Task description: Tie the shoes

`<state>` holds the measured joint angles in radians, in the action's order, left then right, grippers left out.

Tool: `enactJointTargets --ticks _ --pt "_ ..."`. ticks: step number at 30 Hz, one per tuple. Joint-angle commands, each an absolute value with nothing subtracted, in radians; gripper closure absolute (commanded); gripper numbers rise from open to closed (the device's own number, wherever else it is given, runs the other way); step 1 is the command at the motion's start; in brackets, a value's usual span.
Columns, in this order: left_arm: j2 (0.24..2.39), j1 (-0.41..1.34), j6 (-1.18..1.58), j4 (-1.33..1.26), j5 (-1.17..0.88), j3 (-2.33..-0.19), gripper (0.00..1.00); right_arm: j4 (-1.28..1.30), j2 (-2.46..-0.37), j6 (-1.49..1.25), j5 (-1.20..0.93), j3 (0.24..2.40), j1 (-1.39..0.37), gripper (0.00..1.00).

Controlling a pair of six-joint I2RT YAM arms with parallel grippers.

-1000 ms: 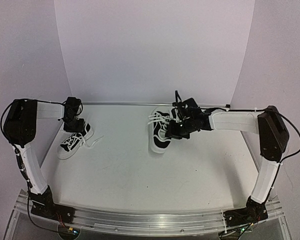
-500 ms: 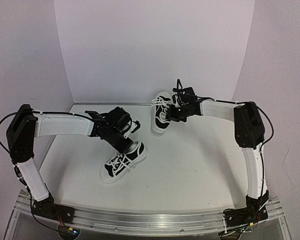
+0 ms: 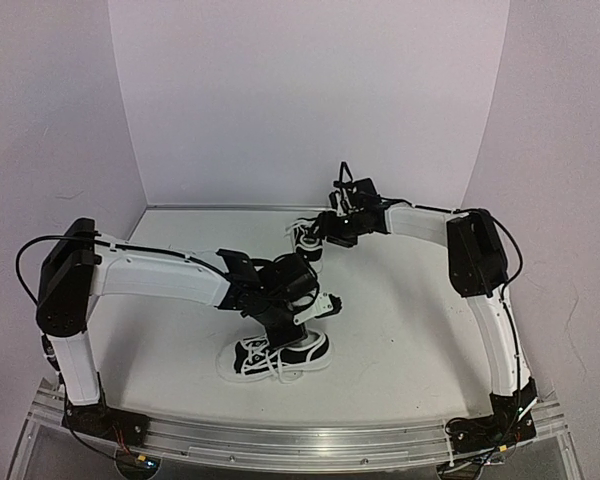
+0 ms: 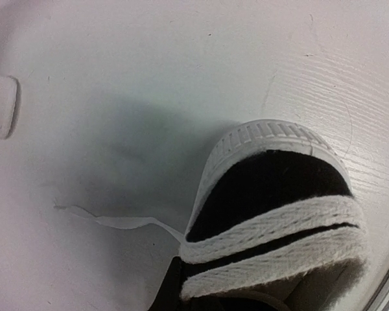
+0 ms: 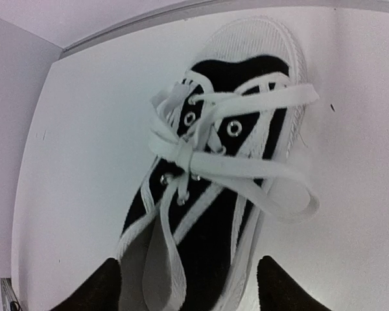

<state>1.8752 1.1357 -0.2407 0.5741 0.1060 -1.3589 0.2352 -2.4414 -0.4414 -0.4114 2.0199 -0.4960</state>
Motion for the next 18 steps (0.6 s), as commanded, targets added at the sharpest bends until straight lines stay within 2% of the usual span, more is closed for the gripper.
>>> enactJointTargets --ticks 1,2,3,5,8,11,18 --pt "1.918 1.164 -0.347 0.604 0.188 -1.500 0.90 0.238 -2.245 -0.418 -0.472 1.892 -0.472 0.24" --pt "1.914 1.163 -0.326 0.604 0.215 -1.500 0.83 0.238 -2.211 -0.403 -0.473 1.839 -0.470 0.14" --pt "1.902 1.160 -0.311 0.598 0.232 -1.485 0.75 0.239 -2.165 -0.392 -0.476 1.801 -0.469 0.11" --pt "1.856 1.145 -0.253 0.573 0.248 -1.434 0.59 0.241 -2.093 -0.365 -0.507 1.715 -0.468 0.10" --pt "1.740 1.132 -0.134 0.543 0.249 -1.326 0.43 0.241 -1.983 -0.342 -0.589 1.578 -0.470 0.10" --pt "1.596 1.132 0.001 0.501 0.212 -1.178 0.37 0.240 -1.899 -0.311 -0.681 1.454 -0.485 0.14" --pt "1.334 1.132 0.272 0.417 0.081 -0.842 0.32 0.288 -1.836 -0.222 -0.785 1.300 -0.622 0.17"
